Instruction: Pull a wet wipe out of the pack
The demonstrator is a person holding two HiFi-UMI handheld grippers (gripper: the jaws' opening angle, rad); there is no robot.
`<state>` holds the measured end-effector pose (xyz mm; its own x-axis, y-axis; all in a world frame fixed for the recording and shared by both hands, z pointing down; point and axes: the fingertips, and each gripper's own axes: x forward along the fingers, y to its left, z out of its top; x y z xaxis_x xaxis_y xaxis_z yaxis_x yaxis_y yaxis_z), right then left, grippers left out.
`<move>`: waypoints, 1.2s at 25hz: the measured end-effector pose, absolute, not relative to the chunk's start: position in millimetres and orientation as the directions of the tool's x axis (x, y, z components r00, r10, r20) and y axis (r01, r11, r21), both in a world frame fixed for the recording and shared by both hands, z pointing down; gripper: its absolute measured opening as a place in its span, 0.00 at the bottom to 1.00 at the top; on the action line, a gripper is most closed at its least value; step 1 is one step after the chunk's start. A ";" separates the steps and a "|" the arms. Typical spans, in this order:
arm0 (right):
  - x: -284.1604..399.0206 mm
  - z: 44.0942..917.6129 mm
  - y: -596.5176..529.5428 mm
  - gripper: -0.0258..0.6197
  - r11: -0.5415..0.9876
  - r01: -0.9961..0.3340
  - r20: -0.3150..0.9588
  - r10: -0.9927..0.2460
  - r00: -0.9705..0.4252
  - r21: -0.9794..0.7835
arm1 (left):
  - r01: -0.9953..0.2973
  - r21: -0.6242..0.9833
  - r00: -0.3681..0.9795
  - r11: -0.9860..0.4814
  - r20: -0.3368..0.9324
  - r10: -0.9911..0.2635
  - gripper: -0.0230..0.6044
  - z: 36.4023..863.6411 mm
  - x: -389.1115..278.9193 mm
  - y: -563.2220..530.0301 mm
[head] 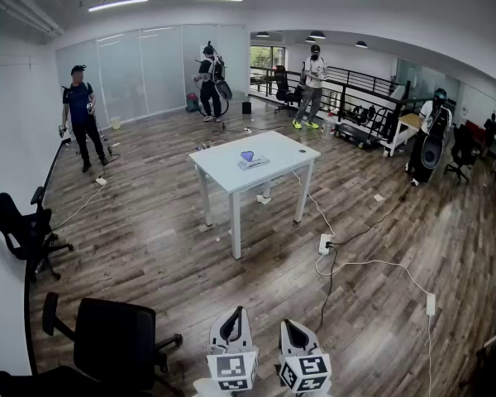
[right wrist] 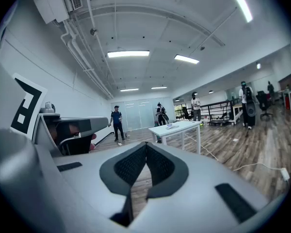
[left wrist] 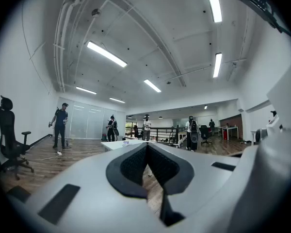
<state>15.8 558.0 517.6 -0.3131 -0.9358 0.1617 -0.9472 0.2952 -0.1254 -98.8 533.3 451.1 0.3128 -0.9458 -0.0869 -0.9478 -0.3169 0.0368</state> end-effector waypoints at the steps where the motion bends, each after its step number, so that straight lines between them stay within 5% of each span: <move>1: 15.2 516.6 556.1 0.05 0.296 -0.947 0.160 -0.936 -0.314 -0.129 | -0.948 0.044 0.312 -0.317 -0.088 -0.946 0.05 450.4 -99.5 531.8; 30: 2.1 520.4 517.9 0.05 0.327 -0.932 0.158 -0.923 -0.351 -0.159 | -0.963 0.032 0.265 -0.268 -0.087 -0.960 0.05 456.2 -119.2 506.0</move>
<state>2.1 517.9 520.4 -0.3506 -0.9231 0.1582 -0.9316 0.3266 -0.1593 -119.2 506.0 456.2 0.2646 -0.9604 -0.0868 -0.9628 -0.2682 0.0319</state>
